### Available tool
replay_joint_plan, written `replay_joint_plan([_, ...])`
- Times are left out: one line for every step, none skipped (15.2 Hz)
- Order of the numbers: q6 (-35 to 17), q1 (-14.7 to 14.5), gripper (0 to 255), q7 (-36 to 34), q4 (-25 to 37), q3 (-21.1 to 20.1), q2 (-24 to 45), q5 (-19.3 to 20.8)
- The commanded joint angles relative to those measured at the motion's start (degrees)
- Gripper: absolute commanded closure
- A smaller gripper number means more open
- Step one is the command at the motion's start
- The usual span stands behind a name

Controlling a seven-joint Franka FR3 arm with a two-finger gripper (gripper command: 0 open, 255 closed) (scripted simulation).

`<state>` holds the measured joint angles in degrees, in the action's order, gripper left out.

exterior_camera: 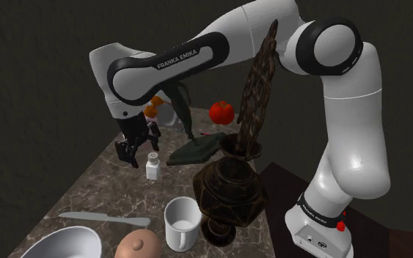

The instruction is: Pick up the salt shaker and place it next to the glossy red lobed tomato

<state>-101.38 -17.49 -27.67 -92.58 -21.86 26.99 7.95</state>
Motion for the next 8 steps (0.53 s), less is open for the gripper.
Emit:
replay_joint_plan([-1.53, 0.05, 0, -0.07, -1.18, 0.11, 0.36, 0.19])
replay_joint_plan([-2.28, 0.1, 0, -0.11, -1.91, 0.14, 0.4, 0.23])
replay_joint_plan([-3.03, 0.15, 0, -0.15, -2.63, 0.17, 0.44, 0.29])
replay_joint_plan([-3.47, 0.17, 0, -0.18, -3.03, 0.19, 0.48, 0.32])
replay_joint_plan([-3.47, 0.17, 0, -0.18, -3.04, 0.18, 0.47, 0.32])
replay_joint_plan([-3.47, 0.17, 0, -0.18, -3.03, 0.18, 0.48, 0.32])
replay_joint_plan([-3.47, 0.17, 0, -0.18, -3.03, 0.18, 0.48, 0.32])
replay_joint_plan([-3.46, 0.18, 0, -0.18, -3.03, 0.18, 0.48, 0.32])
